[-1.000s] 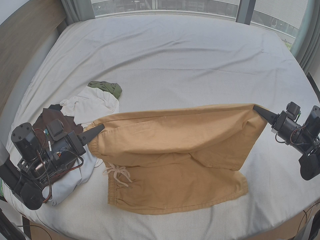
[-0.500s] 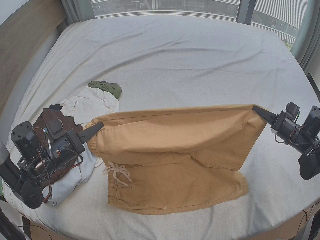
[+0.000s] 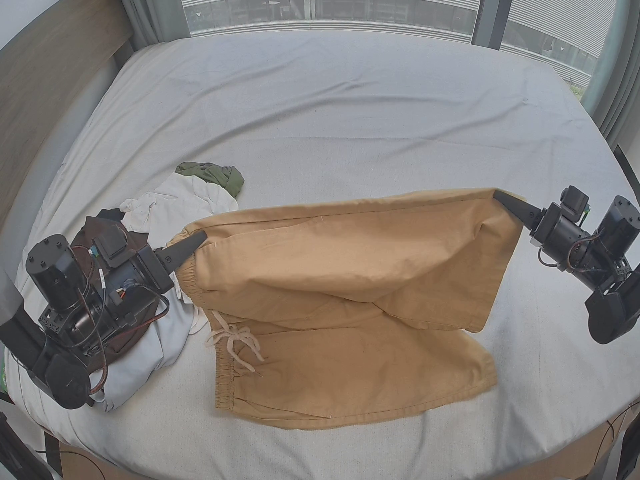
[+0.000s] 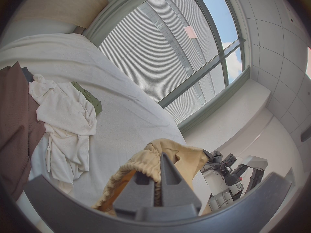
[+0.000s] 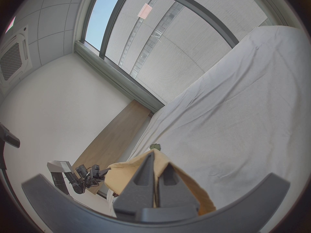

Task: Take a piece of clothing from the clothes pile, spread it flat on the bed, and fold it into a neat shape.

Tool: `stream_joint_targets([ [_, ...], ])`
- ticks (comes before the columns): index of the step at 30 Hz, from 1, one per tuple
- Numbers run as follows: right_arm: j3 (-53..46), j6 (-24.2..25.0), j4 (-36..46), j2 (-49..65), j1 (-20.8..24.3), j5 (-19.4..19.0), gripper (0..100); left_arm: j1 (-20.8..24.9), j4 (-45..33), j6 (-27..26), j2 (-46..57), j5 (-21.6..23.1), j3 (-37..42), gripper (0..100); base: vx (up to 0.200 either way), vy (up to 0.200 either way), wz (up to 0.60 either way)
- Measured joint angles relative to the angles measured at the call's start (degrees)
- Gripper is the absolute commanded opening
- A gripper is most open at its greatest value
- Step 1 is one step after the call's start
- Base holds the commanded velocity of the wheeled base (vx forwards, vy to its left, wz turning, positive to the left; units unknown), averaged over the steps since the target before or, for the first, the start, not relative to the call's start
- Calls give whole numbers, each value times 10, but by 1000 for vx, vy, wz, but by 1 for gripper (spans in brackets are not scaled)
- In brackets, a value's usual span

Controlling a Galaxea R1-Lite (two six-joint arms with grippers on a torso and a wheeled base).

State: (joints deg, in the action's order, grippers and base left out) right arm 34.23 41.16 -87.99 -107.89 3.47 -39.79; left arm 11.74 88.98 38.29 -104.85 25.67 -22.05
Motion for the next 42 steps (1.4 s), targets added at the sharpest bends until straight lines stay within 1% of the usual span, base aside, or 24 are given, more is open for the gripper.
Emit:
stream_joint_targets([
  [12,75,2,2,-64,4,2,0,0,0,1,-71,-64,-84,0,0,0,0],
  [20,141,4,3,-123,1,2,0,0,0,1,-112,-74,-121,0,0,0,0],
  [26,184,33,3,-151,1,2,0,-6,0,2,-139,-92,-150,0,0,0,0],
  [38,224,38,4,-183,2,2,0,-14,0,5,-187,-124,-204,0,0,0,0],
  [42,232,38,3,-193,2,2,0,-15,0,7,-196,-127,-214,0,0,0,0],
])
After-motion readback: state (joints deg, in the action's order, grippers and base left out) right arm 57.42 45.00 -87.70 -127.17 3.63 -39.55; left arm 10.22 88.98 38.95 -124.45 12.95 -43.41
